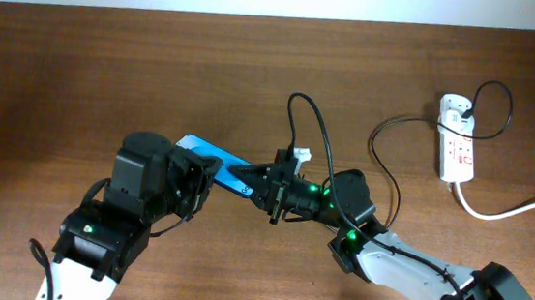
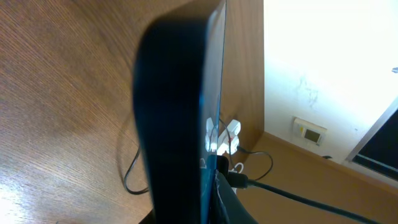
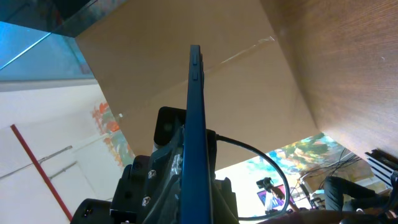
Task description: Plug charger to phone and switch on socket
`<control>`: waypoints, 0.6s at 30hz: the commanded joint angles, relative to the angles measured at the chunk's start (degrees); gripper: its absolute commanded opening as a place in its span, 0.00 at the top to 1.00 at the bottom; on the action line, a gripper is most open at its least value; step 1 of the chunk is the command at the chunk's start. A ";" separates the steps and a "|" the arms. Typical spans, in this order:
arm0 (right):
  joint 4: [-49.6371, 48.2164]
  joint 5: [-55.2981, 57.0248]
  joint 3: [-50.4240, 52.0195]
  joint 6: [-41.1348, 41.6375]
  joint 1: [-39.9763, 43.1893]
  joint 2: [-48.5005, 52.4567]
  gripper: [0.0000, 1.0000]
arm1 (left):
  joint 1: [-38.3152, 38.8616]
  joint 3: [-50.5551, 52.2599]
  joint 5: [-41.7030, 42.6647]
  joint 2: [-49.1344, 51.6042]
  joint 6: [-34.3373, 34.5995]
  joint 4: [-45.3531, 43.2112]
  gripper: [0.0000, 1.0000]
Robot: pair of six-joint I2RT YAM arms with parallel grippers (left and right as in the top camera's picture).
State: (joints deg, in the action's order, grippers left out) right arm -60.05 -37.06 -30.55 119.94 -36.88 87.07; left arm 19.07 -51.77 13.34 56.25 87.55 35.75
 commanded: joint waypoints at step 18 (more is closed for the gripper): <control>22.10 -2.36 -0.66 -7.28 -0.22 -0.44 0.31 | 0.00 0.15 -8.24 -0.04 -24.94 5.79 1.00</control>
State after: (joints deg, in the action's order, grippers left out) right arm -40.03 -38.94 -30.98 116.49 -37.15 86.78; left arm 19.07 -51.68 6.81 56.38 69.38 40.34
